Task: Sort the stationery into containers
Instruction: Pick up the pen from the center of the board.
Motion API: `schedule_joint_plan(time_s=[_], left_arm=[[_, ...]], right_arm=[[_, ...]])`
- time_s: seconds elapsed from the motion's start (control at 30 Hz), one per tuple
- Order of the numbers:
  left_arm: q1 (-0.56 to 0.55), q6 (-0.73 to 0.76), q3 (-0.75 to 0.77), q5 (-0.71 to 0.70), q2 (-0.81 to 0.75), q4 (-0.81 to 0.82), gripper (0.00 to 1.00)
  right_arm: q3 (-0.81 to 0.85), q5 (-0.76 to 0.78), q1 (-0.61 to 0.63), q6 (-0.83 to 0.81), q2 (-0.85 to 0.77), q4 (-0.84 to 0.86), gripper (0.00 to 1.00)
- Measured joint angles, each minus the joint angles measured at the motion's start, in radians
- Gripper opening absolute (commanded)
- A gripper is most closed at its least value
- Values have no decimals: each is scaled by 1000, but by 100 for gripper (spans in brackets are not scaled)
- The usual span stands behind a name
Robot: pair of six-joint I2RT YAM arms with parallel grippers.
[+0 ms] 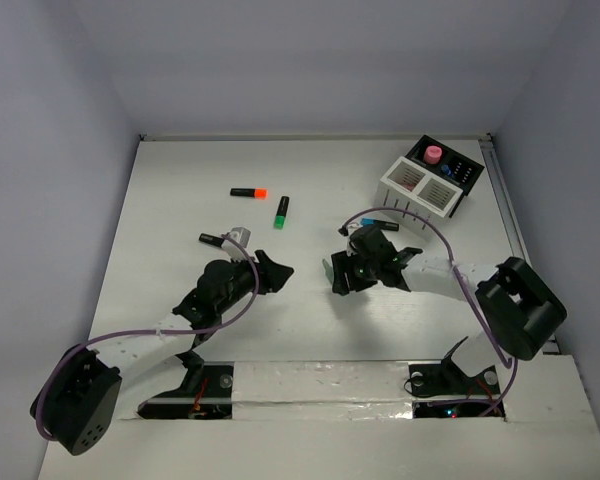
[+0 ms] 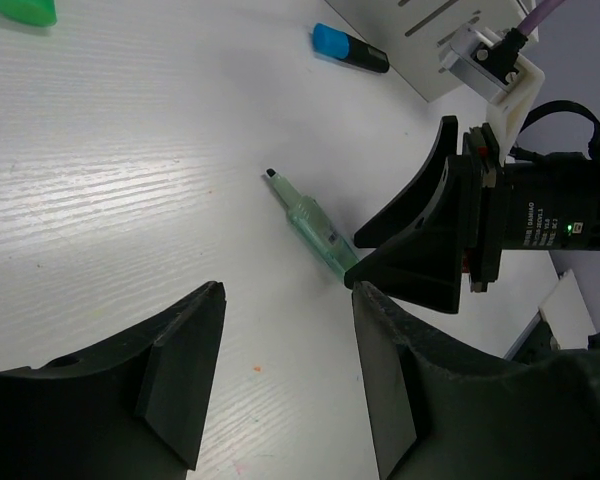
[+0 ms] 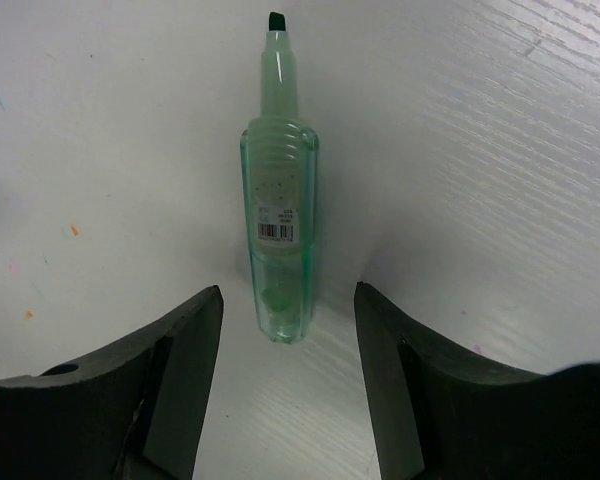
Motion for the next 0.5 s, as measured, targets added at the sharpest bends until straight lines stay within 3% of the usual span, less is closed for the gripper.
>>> schedule_joint_plan(time_s=[0.3,0.5], left_arm=[[-2,-1,0,8,-2,10,48],[-2,-4,0,9,-26,15,47]], right_arm=[[53,69,58,43,51,-6,67],[150,225,137,92,130,-68,61]])
